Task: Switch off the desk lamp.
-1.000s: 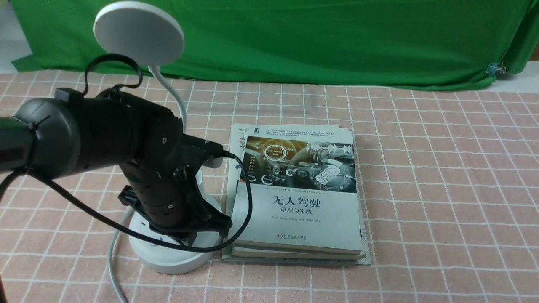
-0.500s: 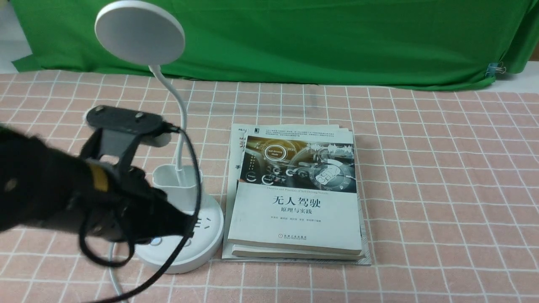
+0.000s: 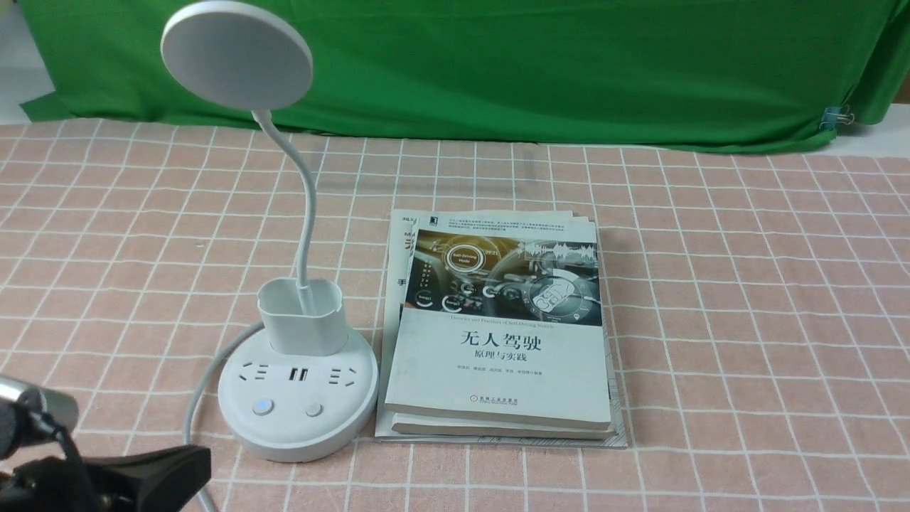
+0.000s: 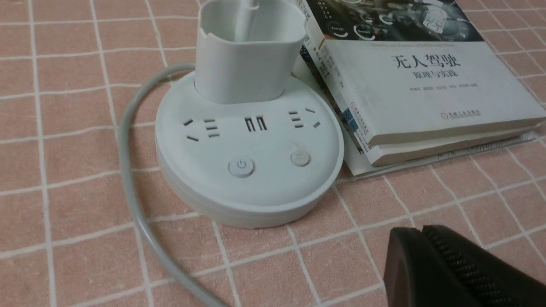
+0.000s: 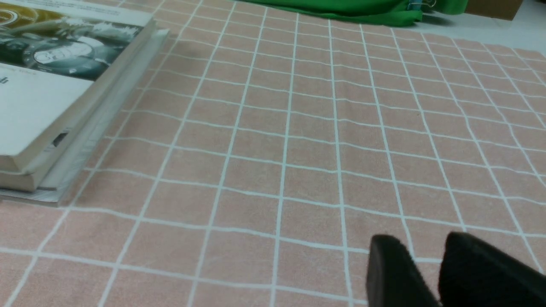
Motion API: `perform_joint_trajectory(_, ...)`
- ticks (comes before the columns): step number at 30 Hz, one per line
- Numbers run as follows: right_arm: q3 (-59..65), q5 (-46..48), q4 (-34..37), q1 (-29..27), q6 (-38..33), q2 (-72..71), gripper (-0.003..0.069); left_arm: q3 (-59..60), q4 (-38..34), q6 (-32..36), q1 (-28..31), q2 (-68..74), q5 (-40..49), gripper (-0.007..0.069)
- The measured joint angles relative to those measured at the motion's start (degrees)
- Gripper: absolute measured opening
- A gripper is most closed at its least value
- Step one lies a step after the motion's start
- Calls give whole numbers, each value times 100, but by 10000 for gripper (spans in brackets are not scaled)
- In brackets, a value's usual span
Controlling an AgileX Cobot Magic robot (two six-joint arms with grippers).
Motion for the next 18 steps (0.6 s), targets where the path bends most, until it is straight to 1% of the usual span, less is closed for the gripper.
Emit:
perform_joint_trajectory(10,0,0,0,0,0,0,240,184,0,0,0,-125,-228,5)
perform_joint_trajectory(12,0,0,0,0,0,0,240,184,33,6,0,-125,-255,5)
perform_joint_trajectory(13,0,0,0,0,0,0,240,236,218,38,0,-195,-308,5)
perform_joint_trajectory(14,0,0,0,0,0,0,240,236,218,54,9,-210,-310,5)
perform_joint_trajectory(16,0,0,0,0,0,0,240,463,474,95,270,-638,-321,5)
perform_joint_trajectory(18,0,0,0,0,0,0,240,587,493,108,558,-908,-363,5)
